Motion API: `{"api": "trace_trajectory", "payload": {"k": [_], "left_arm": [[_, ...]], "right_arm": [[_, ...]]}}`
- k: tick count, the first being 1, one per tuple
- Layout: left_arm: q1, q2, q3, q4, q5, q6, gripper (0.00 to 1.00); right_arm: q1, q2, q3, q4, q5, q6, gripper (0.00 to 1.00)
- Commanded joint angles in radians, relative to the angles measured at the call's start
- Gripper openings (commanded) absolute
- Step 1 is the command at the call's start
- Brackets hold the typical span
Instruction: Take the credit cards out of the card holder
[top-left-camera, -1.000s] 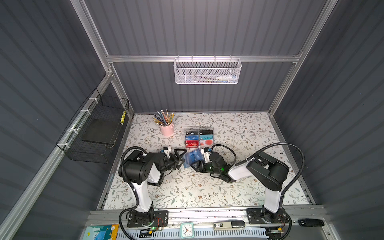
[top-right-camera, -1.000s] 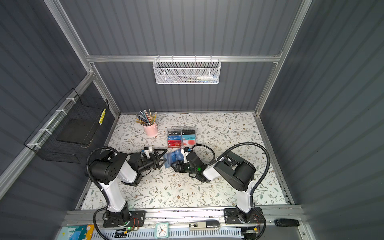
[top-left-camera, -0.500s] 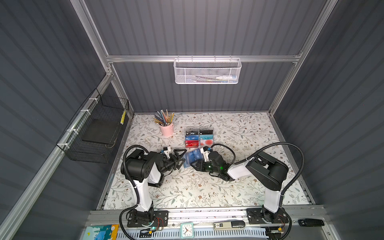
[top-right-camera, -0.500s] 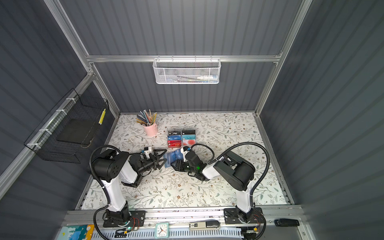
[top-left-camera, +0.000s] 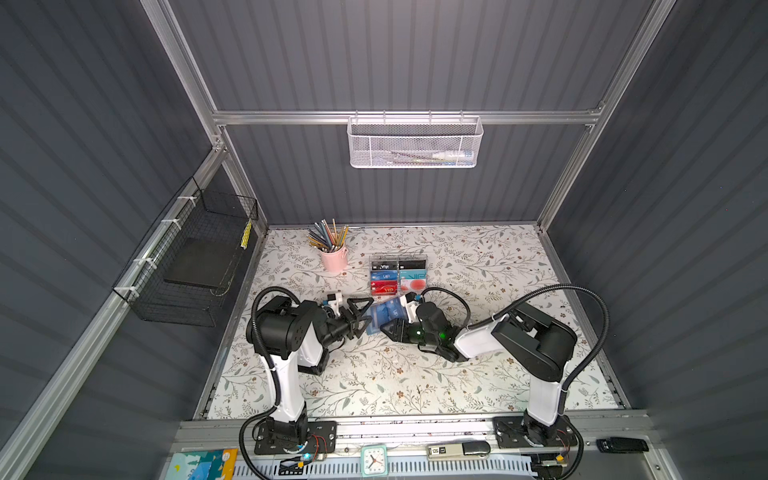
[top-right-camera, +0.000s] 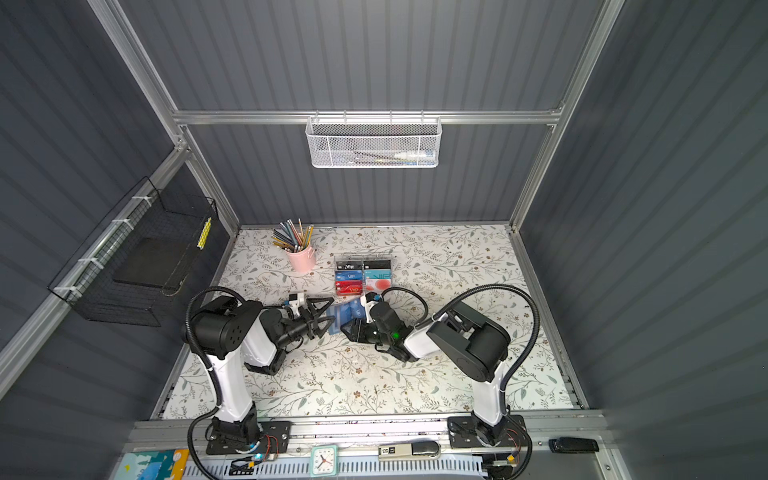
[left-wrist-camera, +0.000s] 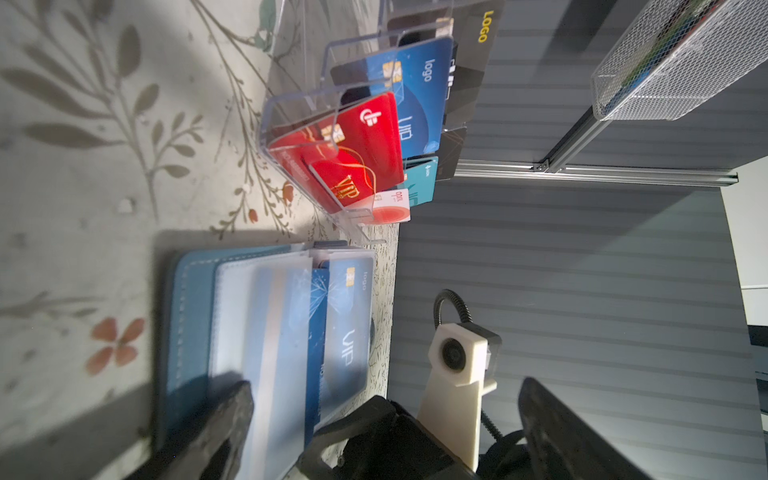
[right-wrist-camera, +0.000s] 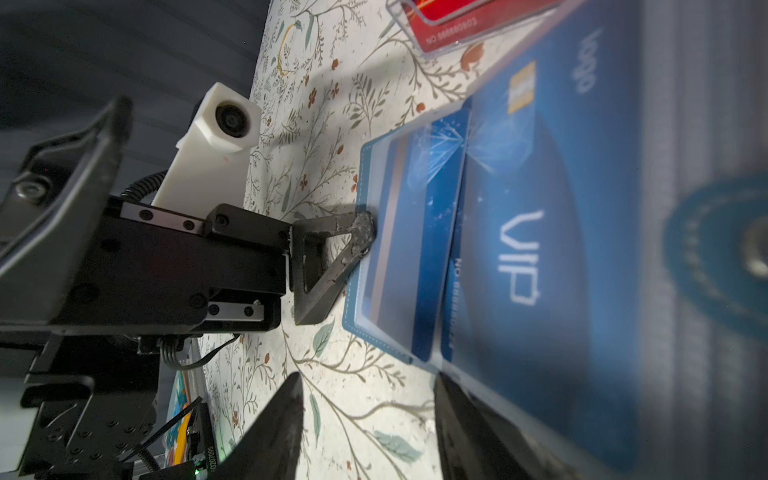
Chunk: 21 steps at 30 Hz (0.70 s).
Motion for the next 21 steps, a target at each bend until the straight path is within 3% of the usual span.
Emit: {"api": "trace_trajectory", "payload": {"k": [1,12,21], "left_arm": [[-0.001,0.081,-0.041,-0.179,-0.016,0.007,1.0],[-0.001,0.074,-0.05,-0.221,-0.021,0.033,1.0],[-0.001,0.007,-0.043,-0.273,-0.024,0.036,1.0]], "right_arm": [[-0.01,0.011,0.025,-0.005,0.009,-0.006,0.52],[-0.019,0.059,0.033,0.089,-0.027,0.057,0.47],[0.012,-0.055,-0.018,0.045,-0.008,0.029,0.46]]}}
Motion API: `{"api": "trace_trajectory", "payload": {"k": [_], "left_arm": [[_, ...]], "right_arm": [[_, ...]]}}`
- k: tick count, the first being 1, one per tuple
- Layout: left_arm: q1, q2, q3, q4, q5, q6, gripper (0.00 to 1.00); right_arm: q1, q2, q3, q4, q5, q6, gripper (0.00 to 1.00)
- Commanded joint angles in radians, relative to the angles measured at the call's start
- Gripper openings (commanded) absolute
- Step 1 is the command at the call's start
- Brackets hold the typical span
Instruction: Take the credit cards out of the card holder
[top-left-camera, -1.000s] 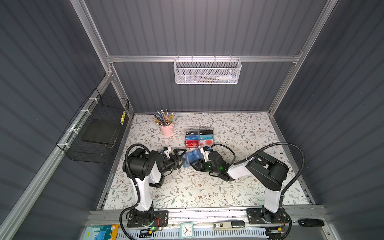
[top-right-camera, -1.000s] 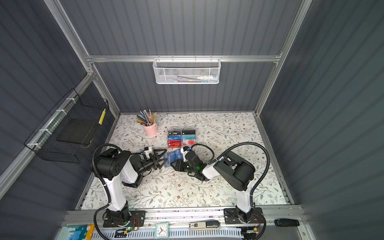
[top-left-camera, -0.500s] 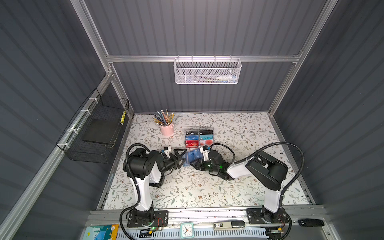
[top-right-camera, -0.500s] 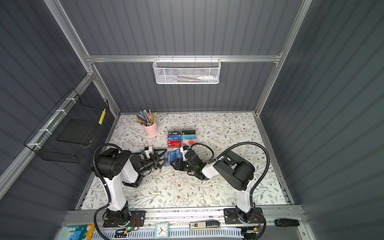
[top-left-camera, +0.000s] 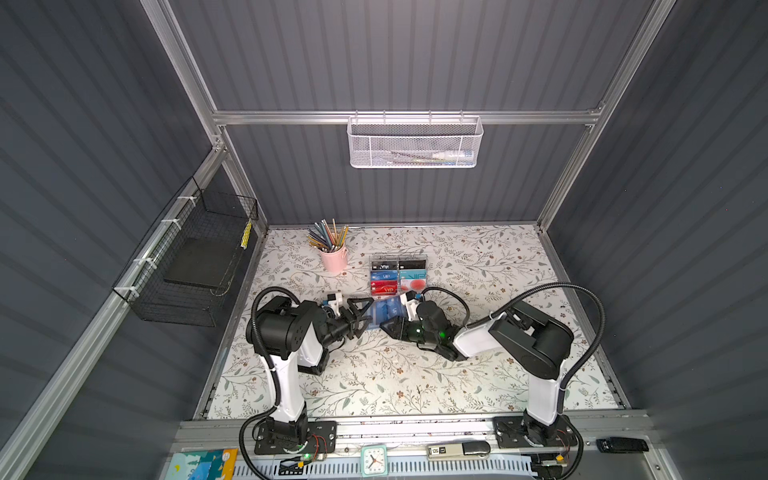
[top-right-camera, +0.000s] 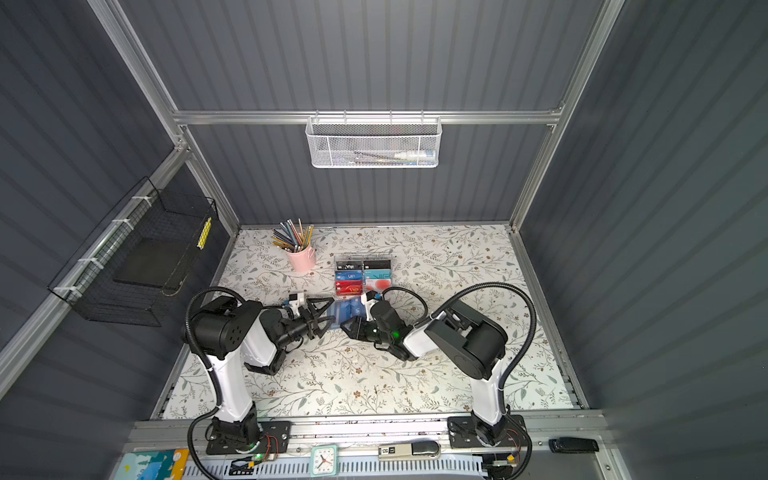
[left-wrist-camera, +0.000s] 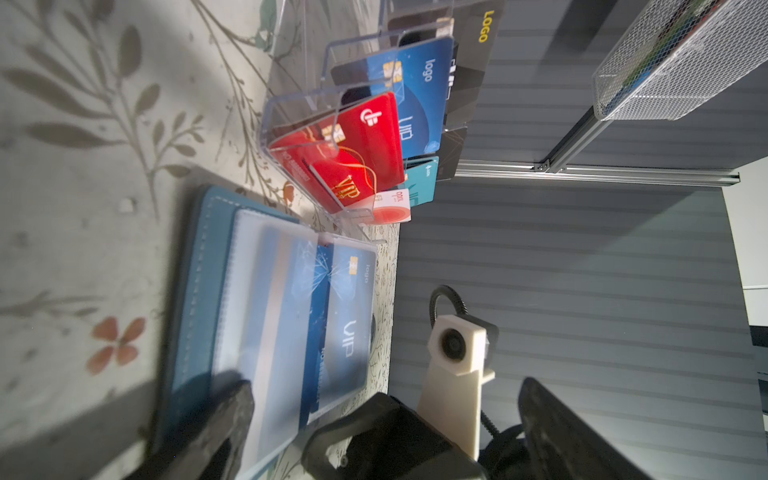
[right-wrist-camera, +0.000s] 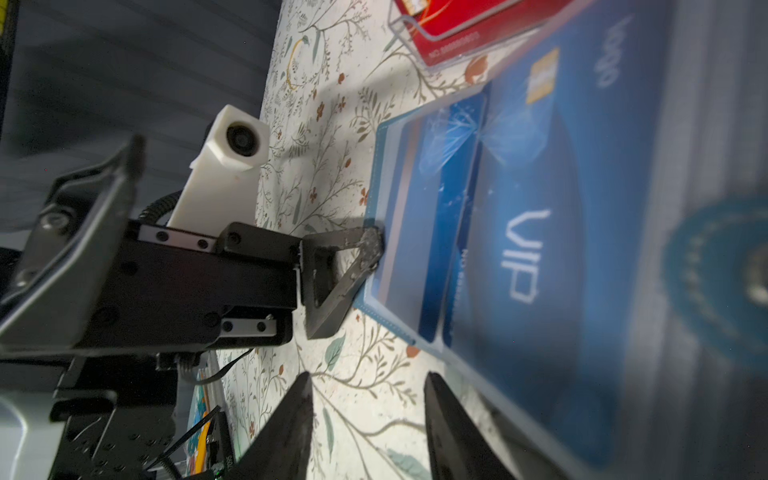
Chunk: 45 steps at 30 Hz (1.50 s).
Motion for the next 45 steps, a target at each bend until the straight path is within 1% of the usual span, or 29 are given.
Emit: {"api": "trace_trajectory", "payload": {"k": [1,4,5,8,11,13,16,20,30,33,38,45], "left_arm": [[-0.001,-0.012,-0.037,-0.287,-0.023,0.04,1.0],[-0.001,-0.162,-0.004,-0.489,-0.029,0.093,1.0],[-0.001,-0.221,0.013,-0.58,-0.033,0.121,1.0],[-0.001,-0.359,0.079,-0.833,-0.043,0.211,1.0],[0.001,-0.434,0.118,-0.944,-0.069,0.24,1.0],[0.001,-0.453,0.146,-0.992,-0.07,0.258,1.0],[0.0,-0.44,0.171,-0.984,-0.06,0.245,1.0],[0.001,-0.387,0.208,-0.948,-0.061,0.236,1.0],[0.001,-0.279,0.281,-0.929,-0.069,0.247,1.0],[0.001,-0.247,0.276,-0.92,-0.073,0.243,1.0],[0.001,-0.188,0.245,-0.831,-0.075,0.199,1.0],[0.0,-0.169,0.211,-0.806,-0.077,0.195,1.0]], "right_arm": [[0.012,-0.065,-0.014,-0.013,0.011,-0.023,0.46],[0.011,-0.085,0.007,-0.06,0.024,-0.051,0.47],[0.01,-0.083,0.022,-0.087,0.029,-0.059,0.47],[-0.008,-0.046,0.064,-0.113,0.028,-0.06,0.47],[-0.036,-0.009,0.074,-0.092,0.026,-0.051,0.47],[-0.052,0.009,0.087,-0.102,0.017,-0.058,0.47],[-0.067,0.026,0.105,-0.129,0.011,-0.067,0.47],[-0.07,0.047,0.128,-0.165,0.014,-0.073,0.47],[-0.066,0.044,0.158,-0.295,0.064,-0.092,0.47],[-0.062,0.046,0.161,-0.308,0.066,-0.087,0.47],[-0.045,0.061,0.162,-0.307,0.065,-0.068,0.47],[-0.037,0.078,0.159,-0.288,0.068,-0.047,0.47]]}}
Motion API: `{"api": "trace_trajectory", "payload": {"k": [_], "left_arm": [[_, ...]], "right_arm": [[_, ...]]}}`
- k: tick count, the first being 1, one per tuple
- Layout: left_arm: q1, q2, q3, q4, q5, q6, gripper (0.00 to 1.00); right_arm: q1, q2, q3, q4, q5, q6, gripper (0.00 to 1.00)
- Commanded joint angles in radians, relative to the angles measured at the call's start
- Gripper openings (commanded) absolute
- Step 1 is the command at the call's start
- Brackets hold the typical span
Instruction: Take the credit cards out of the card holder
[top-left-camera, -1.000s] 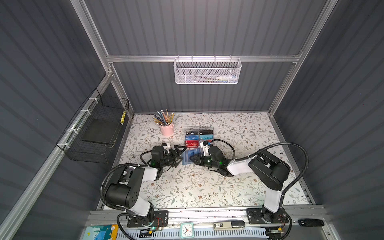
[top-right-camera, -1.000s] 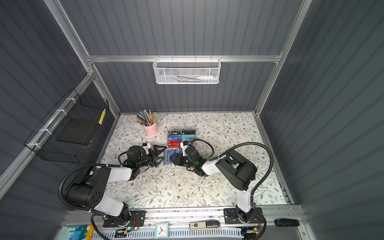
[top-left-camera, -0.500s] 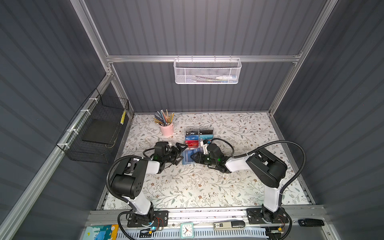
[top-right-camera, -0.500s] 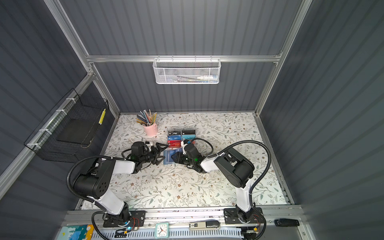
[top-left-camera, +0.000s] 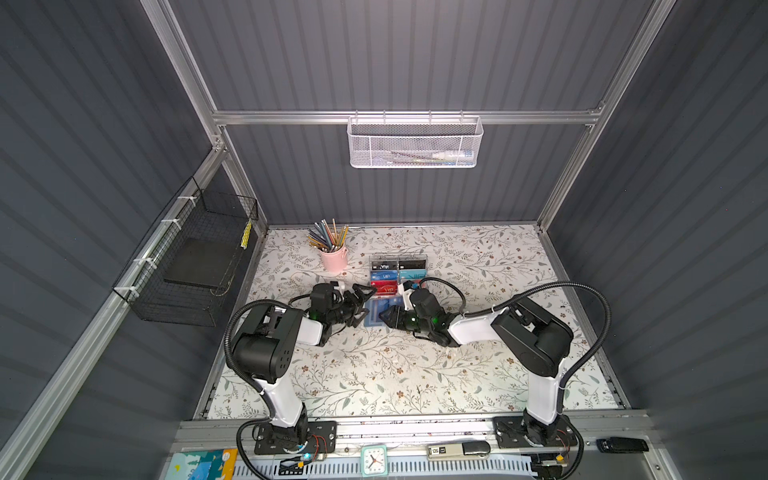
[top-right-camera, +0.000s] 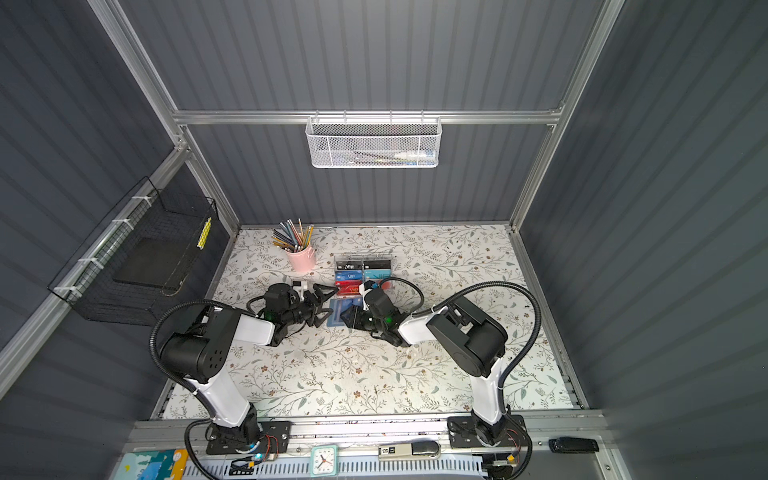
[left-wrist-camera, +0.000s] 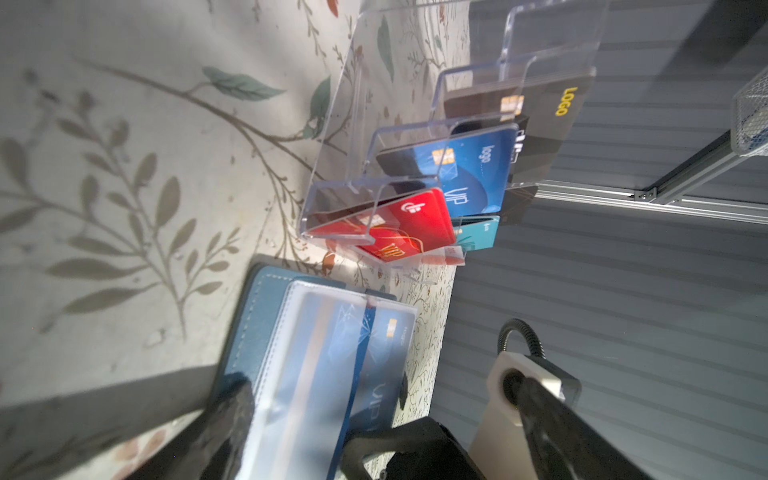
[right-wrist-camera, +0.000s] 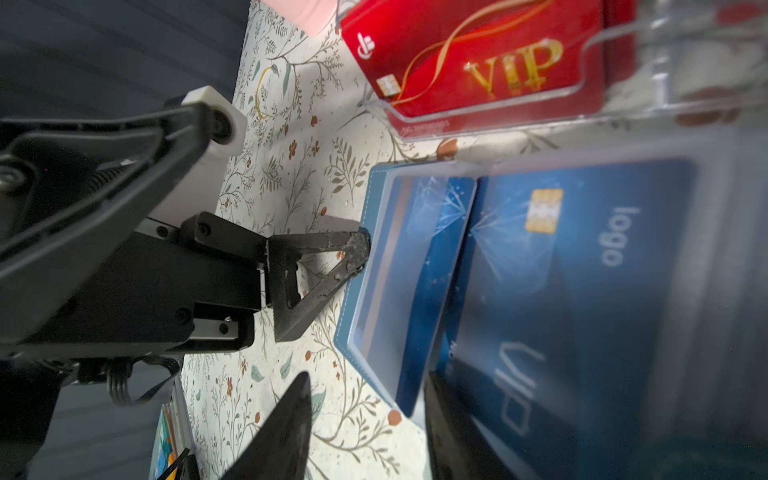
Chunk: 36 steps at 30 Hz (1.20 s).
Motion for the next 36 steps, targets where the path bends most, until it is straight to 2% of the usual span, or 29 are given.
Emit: {"api": "trace_trajectory", "payload": {"k": [1,12,24,36], "left_arm": [[0.001,0.04,-0.045,-0.058,-0.025,-0.003,1.0],[0.001,0.095,-0.086,0.025,-0.009,-0.022,1.0],[0.001,0.09,-0.09,0.027,-0.005,-0.02,1.0],[0.001,0.111,-0.109,0.069,0.001,-0.033,1.0]], "right_arm": [[0.002,0.045,0.001,-0.062,0.018,0.012,0.47],[-0.004,0.081,0.005,0.007,0.022,0.058,0.46],[-0.001,0.111,-0.024,0.1,0.011,0.114,0.44],[-0.027,0.158,-0.052,0.298,0.016,0.181,0.25]]}}
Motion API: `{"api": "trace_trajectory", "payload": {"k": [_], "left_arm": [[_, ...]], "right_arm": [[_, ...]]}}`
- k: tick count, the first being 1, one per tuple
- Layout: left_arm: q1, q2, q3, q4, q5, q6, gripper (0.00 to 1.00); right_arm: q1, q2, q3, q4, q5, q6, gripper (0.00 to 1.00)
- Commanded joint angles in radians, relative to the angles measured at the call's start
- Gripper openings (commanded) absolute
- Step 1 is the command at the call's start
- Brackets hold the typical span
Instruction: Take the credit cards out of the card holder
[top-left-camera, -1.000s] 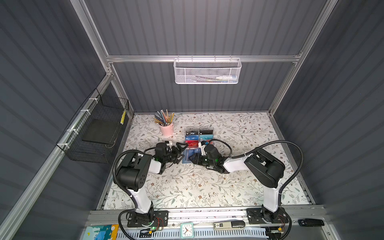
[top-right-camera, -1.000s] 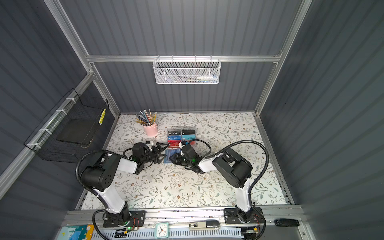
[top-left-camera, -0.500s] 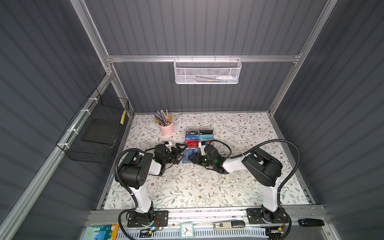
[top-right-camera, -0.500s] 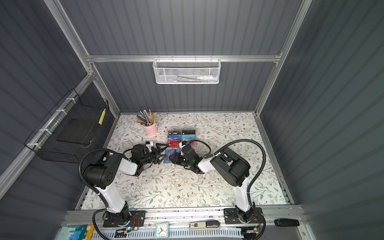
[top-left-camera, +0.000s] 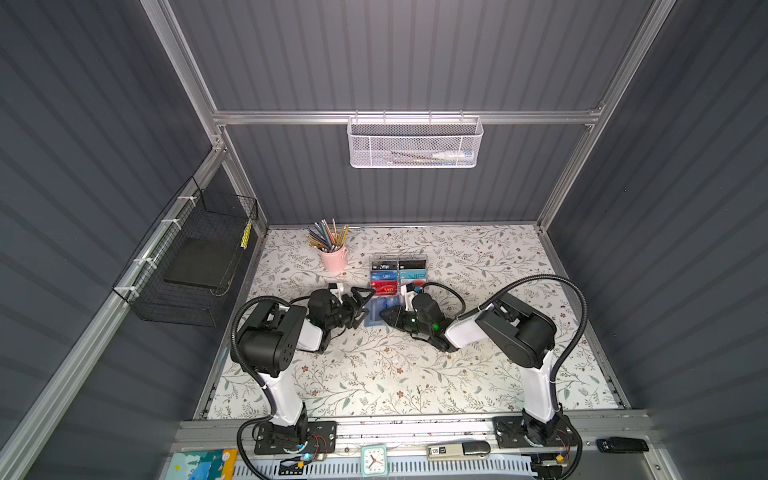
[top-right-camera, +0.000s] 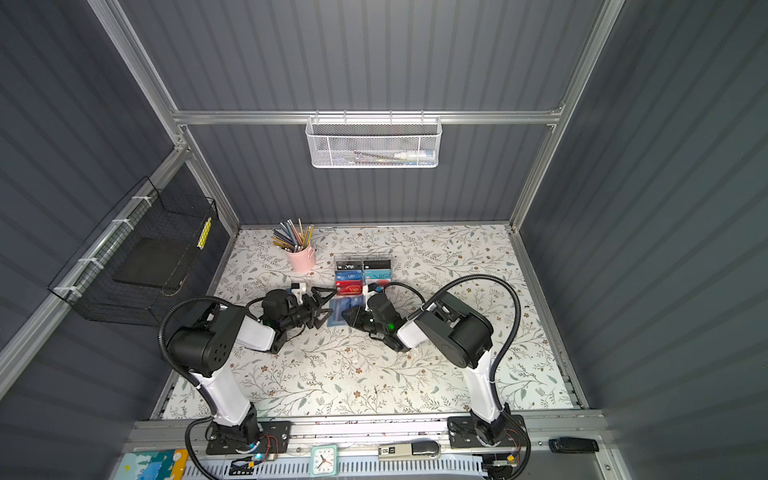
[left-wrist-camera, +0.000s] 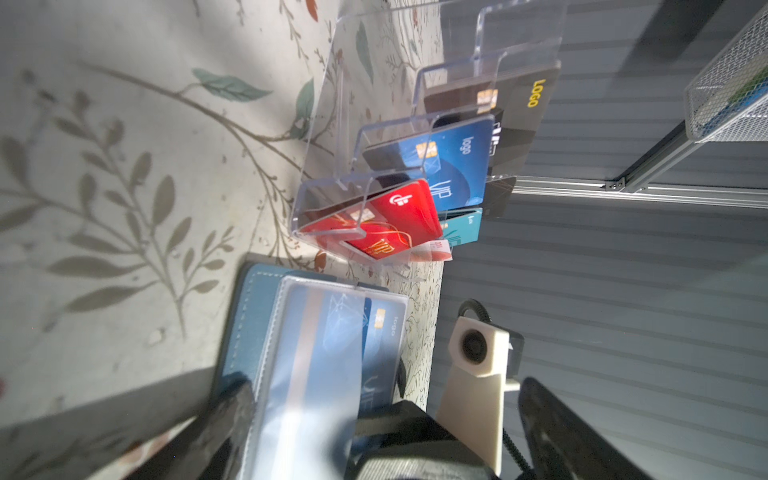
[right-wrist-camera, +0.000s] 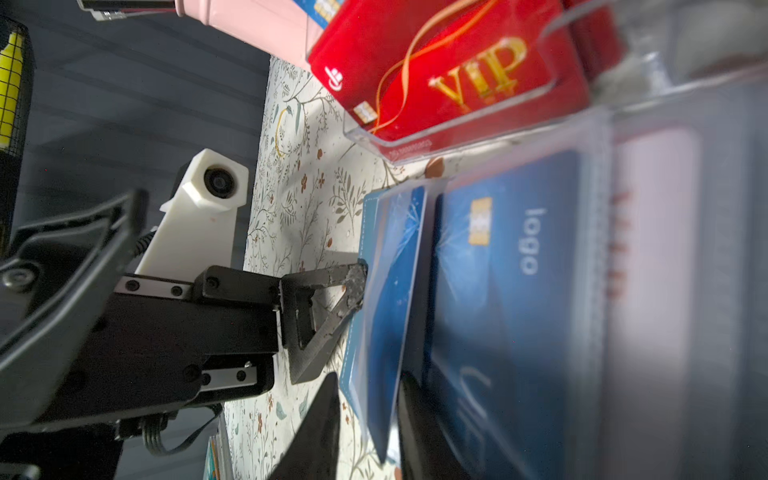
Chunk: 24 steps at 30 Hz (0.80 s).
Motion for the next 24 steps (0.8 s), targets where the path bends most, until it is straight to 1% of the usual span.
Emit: {"api": "trace_trajectory", "payload": {"k": [1,5,11,14,19,24], "left_arm": [[-0.005,0.058,-0.044,-0.138,-0.01,-0.009,1.0],[-0.005,0.066,-0.044,-0.129,-0.011,-0.011,1.0],[-0.004,0.081,-0.046,-0.112,-0.007,-0.016,1.0],[-0.004,0.079,-0.05,-0.113,-0.01,-0.015,1.0],[-0.004,0.068,-0.054,-0.126,-0.014,-0.006,1.0],[-0.004,0.061,-0.06,-0.14,-0.018,0.002,1.0]], "right_arm": [[-0.01,0.041,-0.02,0.024,0.019,0.021,0.23],[-0.015,0.043,-0.035,0.058,0.019,0.021,0.15],[-0.021,0.056,-0.034,0.08,0.002,0.024,0.08],[-0.021,0.057,-0.033,0.095,-0.01,0.026,0.0],[-0.021,0.034,-0.058,0.124,-0.019,0.028,0.0],[-0.025,-0.027,-0.099,0.096,-0.002,-0.007,0.0]]}}
